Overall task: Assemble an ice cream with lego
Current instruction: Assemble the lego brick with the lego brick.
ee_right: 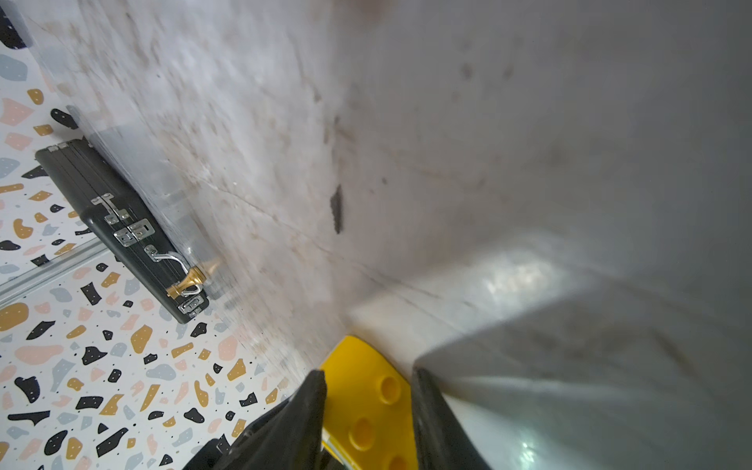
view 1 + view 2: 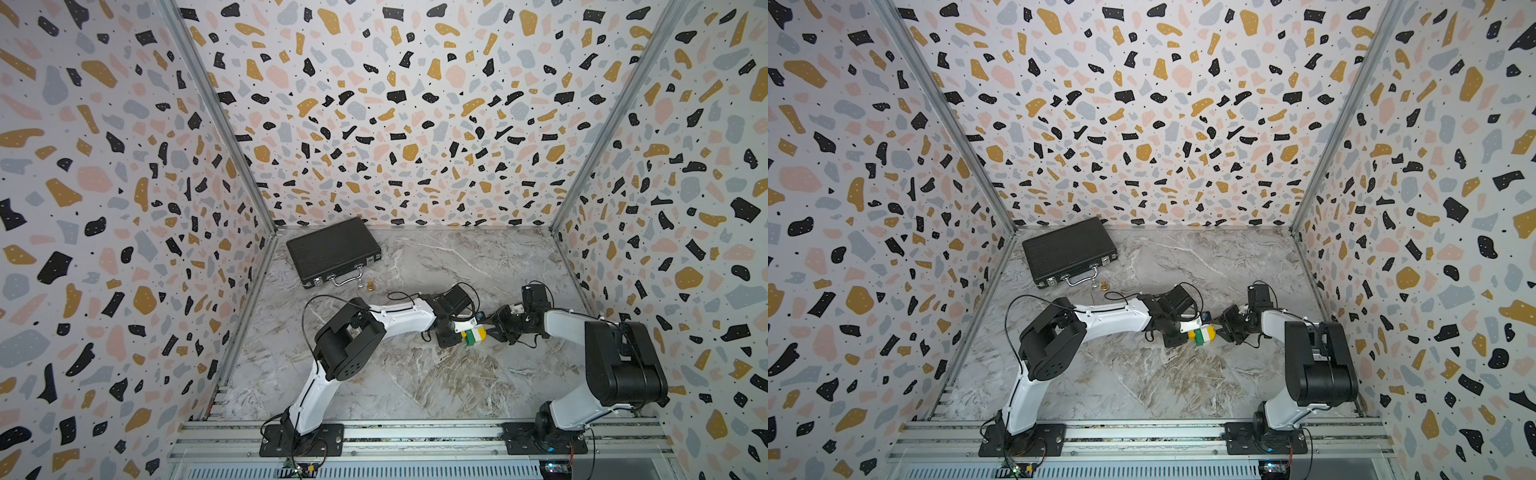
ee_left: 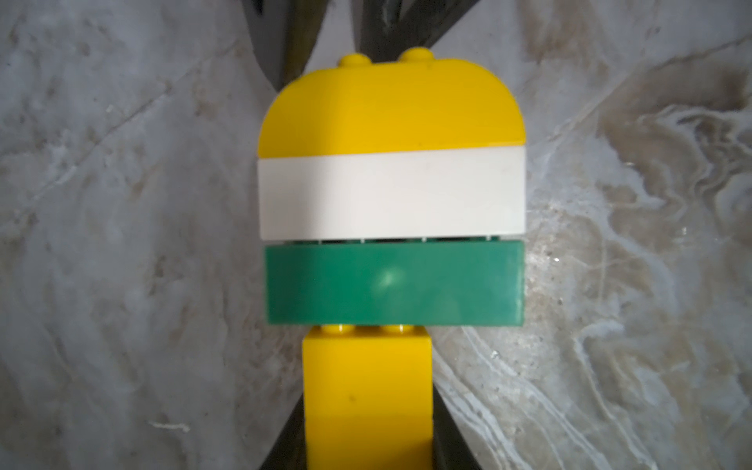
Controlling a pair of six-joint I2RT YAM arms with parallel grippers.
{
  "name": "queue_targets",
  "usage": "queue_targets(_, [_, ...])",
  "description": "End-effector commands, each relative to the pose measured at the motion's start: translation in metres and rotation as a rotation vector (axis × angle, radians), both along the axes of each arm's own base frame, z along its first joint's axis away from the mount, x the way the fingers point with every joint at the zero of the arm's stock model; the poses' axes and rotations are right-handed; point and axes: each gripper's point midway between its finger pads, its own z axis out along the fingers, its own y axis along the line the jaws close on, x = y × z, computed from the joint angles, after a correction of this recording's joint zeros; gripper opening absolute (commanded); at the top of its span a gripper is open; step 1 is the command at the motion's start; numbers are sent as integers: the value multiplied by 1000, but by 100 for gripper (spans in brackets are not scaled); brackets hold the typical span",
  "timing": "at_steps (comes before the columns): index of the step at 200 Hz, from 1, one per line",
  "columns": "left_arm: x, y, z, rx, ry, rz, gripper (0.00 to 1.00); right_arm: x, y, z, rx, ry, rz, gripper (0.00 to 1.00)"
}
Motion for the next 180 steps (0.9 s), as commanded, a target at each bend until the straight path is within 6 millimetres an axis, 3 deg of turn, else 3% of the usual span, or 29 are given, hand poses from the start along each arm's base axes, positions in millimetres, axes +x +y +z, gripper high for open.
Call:
queue_targets(1, [-35,49,-74,246,159,14,0,-33,-2,-27,-57,139,23,38])
queue_targets(97, [-63,37,-79,236,238,42,1,-32,9,-31,-30,146,-7,38])
queue_targets(122, [-60,36,-79,237,228,75,1,-33,10,-33,-28,150,-9,39])
queue_targets(180, [-38,76,-81,354,125,180,2,-30,7,-34,-60,146,10,40])
